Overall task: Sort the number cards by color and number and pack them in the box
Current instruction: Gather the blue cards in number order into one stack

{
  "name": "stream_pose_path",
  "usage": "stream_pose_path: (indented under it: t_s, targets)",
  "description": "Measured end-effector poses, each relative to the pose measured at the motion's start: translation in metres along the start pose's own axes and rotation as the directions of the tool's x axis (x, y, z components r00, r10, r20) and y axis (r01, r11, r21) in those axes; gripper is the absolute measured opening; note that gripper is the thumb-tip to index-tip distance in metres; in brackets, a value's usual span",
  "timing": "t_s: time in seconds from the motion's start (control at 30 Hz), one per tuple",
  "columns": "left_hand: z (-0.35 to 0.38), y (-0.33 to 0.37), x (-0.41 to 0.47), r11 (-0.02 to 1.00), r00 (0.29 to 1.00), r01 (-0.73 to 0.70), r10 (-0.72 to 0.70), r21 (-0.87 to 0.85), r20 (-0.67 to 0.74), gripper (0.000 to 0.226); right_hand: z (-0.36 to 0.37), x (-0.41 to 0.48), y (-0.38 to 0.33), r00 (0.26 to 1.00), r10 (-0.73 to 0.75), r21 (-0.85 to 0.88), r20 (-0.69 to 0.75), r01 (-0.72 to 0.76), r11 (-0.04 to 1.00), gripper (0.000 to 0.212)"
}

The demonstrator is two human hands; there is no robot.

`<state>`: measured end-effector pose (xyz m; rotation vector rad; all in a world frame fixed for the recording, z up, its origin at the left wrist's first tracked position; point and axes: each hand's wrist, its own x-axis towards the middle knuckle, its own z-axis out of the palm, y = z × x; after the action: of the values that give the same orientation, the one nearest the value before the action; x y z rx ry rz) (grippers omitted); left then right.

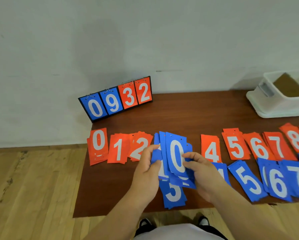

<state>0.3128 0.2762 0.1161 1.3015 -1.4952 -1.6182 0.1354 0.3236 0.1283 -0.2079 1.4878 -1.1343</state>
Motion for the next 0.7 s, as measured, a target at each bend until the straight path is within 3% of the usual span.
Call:
stream_pose_path:
  t_s: [0.1,0.2,0.3,0.4,0.53,0.63,0.7]
  targets:
    - [0.023,0.013,-0.002,0.999,0.999,0.029,-0.028,-0.026,0.041,0.024,-0.012,-0.002,0.000,0.998,-0.008,-0.015,0.065,0.009,1.000,0.018]
    - [0.044,0.019,-0.003,0.999,0.996,0.042,-0.043,0.008,0.084,0.028,-0.026,-0.003,-0.006,0.992,-0.042,-0.054,0.116,0.049,0.997,0.019]
    - [0.060,0.013,0.005,0.998,0.994,0.037,-0.031,0.053,-0.102,0.025,-0.055,0.005,-0.018,0.982,-0.188,-0.295,0.028,0.188,0.937,0.022]
    - [0.074,-0.017,0.015,0.955,0.945,0.222,-0.161,0.196,-0.285,0.043,-0.095,0.012,-0.035,0.963,-0.269,-0.462,-0.031,0.225,0.858,0.025]
    - [0.098,-0.076,0.012,0.717,0.842,0.528,-0.374,0.455,-0.388,0.101,-0.143,0.022,-0.043,0.956,-0.295,-0.542,0.001,0.248,0.803,0.023]
    - [0.123,-0.101,0.004,0.501,0.759,0.650,-0.449,0.571,-0.471,0.120,-0.172,0.027,-0.039,0.971,-0.240,-0.561,0.018,0.209,0.801,0.022]
    - [0.138,-0.106,0.003,0.467,0.742,0.670,-0.418,0.577,-0.524,0.124,-0.188,0.029,-0.037,0.980,-0.200,-0.557,0.022,0.178,0.811,0.020]
